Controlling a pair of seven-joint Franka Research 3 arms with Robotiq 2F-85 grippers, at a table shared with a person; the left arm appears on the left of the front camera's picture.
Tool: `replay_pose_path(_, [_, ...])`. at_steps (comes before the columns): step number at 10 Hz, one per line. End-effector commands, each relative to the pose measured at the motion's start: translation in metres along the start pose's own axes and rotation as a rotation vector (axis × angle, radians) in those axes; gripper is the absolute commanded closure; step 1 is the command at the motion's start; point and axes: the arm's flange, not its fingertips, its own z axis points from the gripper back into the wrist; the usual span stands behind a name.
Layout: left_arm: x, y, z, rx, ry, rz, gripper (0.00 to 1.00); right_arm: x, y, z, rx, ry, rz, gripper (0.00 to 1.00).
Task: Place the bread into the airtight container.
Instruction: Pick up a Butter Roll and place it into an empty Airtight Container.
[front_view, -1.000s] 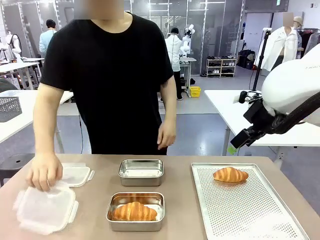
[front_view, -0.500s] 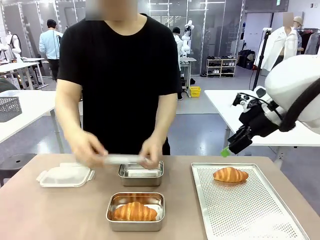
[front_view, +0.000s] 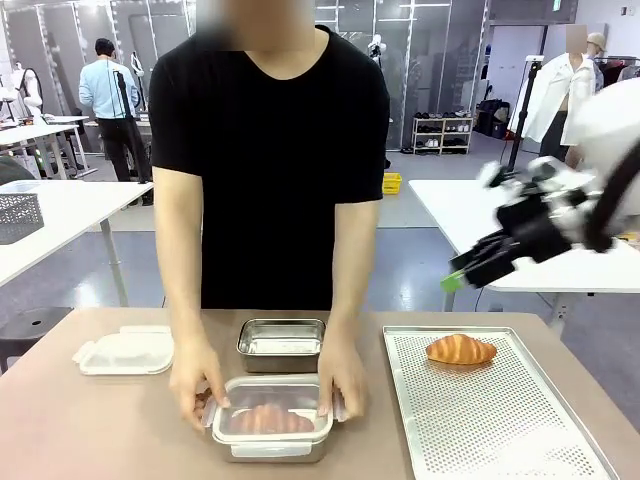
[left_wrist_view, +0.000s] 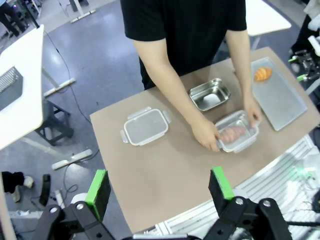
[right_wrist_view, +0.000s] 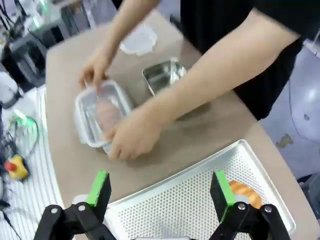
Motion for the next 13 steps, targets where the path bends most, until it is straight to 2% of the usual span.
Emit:
replay_pose_path(1, [0.000, 0.000, 0.001, -0.003, -0.001, 0.001, 0.00, -0.071, 0.017, 0.094, 0.002, -0.269, -0.018, 0.00])
replay_pose_path(3, [0.000, 0.000, 0.001, -0.003, -0.001, 0.001, 0.00, -0.125, 0.036, 0.148, -0.086, -0.380, -0.055, 0.00])
replay_pose_path(5, [0.000, 0.000, 0.001, -0.003, -0.001, 0.001, 0.00, -0.179, 0.048, 0.182, -0.166, -0.467, -0.139, 0.00])
replay_pose_path(8, [0.000, 0.000, 0.001, -0.003, -0.001, 0.001, 0.00, -0.234, 0.050, 0.180, -0.198, -0.521, -0.236, 0.00])
replay_pose_path(10, [0.000, 0.000, 0.001, -0.003, -0.001, 0.001, 0.00, -0.247, 0.053, 0.173, -0.213, -0.593, -0.244, 0.00])
replay_pose_path(11, [0.000, 0.000, 0.001, -0.003, -0.001, 0.001, 0.00, -0.247, 0.050, 0.166, -0.208, -0.577, -0.259, 0.00])
replay_pose_path(12, [0.000, 0.000, 0.001, -0.003, -0.001, 0.001, 0.00, -0.248, 0.018, 0.219, -0.203, -0.537, -0.278, 0.00])
replay_pose_path(13, [0.000, 0.000, 0.001, -0.003, -0.001, 0.001, 0.00, -0.248, 0.018, 0.219, -0.203, -0.537, -0.278, 0.00])
